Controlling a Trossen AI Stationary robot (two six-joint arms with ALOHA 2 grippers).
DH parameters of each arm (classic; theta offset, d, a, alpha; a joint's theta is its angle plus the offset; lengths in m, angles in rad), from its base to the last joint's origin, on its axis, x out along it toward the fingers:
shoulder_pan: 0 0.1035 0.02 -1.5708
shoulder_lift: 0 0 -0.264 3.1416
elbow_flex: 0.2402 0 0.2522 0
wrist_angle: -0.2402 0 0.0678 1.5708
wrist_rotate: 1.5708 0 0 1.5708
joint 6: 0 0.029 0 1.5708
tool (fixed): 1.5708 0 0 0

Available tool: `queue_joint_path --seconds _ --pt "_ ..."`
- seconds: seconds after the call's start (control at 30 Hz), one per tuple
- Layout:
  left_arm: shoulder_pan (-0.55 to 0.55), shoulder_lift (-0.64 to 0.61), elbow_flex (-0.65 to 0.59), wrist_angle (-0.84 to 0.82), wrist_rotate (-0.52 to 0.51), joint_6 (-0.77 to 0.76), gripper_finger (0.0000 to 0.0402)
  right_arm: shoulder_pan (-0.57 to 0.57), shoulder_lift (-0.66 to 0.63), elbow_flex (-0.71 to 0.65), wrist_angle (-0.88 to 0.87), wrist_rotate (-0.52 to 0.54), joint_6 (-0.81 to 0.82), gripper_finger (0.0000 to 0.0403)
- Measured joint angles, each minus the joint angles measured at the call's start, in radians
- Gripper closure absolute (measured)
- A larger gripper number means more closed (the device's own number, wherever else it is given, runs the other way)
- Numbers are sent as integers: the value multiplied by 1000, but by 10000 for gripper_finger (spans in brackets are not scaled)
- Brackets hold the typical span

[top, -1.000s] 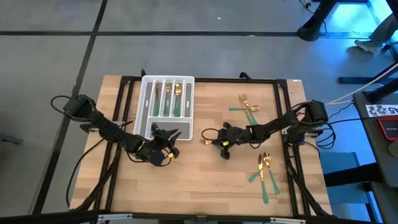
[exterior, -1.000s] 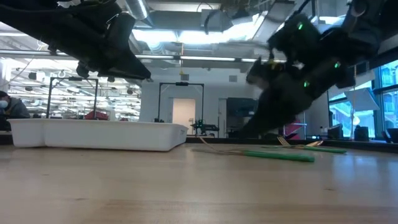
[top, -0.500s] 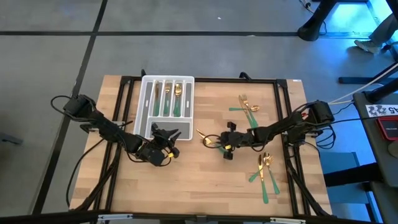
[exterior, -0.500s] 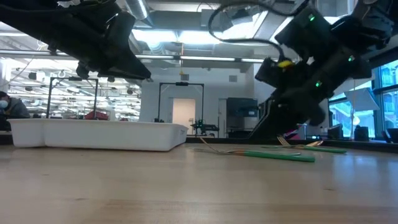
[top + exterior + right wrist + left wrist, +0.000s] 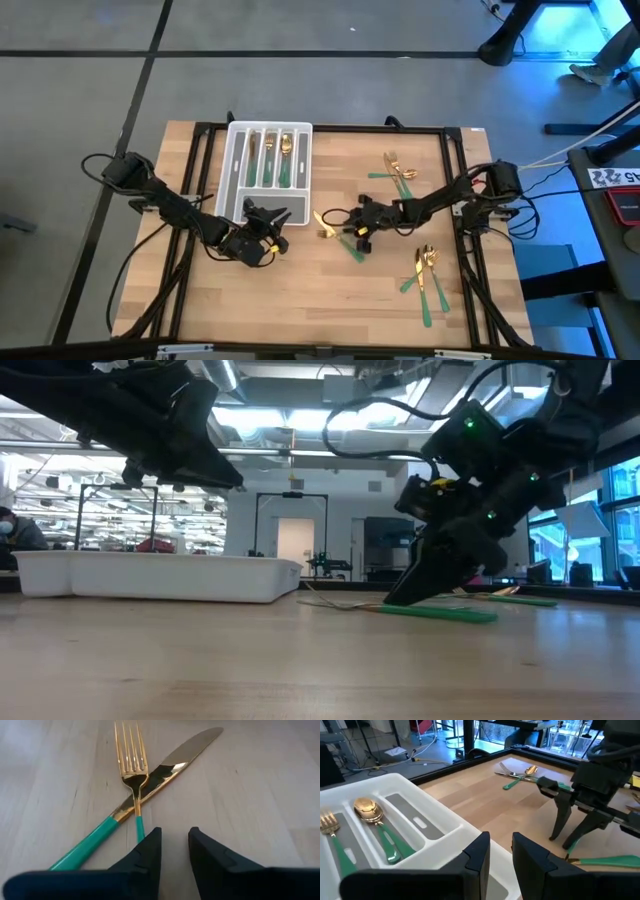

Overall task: Sort silverware
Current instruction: Put the green fork into the white cutlery tray

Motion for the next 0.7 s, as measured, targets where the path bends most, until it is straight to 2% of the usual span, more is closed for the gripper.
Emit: queue_joint_path --seconds 0.1,0.3,0.47,0.7 --pt "0 0 0 -1 4 0 332 3 -31 -2 -25 18 -2 312" --pt "0 0 0 -1 4 3 332 2 -103 -5 -78 -20 -14 313" --pt "0 0 0 -4 4 3 332 2 -97 -4 -29 -106 -32 313" --pt "0 0 0 -4 4 2 332 2 -28 -3 9 -83 -53 313"
